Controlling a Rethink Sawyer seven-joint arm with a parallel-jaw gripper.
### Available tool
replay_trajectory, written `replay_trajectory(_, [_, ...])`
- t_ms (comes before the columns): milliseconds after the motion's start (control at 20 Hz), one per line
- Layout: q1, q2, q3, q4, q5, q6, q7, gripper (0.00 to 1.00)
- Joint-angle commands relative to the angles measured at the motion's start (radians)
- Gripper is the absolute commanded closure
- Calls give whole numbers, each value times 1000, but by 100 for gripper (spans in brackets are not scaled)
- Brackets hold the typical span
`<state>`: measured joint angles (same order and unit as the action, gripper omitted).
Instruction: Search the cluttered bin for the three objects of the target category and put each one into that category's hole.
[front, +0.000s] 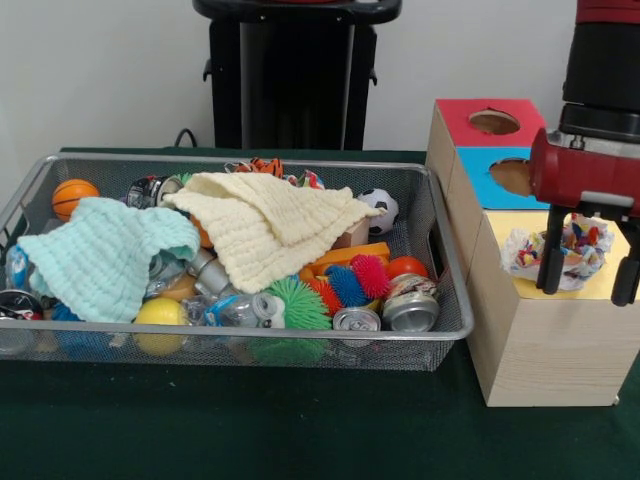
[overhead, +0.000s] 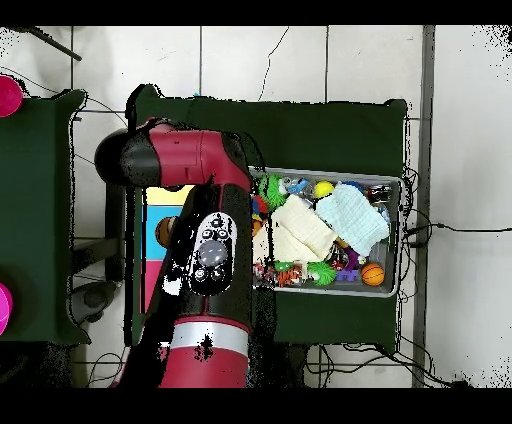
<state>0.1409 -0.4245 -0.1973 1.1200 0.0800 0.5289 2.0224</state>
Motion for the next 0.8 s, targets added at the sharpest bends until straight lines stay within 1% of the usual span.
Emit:
replay_trajectory(50, [7,27,27,121,12,3,189,0])
replay_trajectory(300, [15,8,22,154,14,5,192,0])
replay_trajectory(550, [20,-12,28,210,14,-34,196,0])
replay_trajectory(800, [17,-5,27,197,16,-28,188,0])
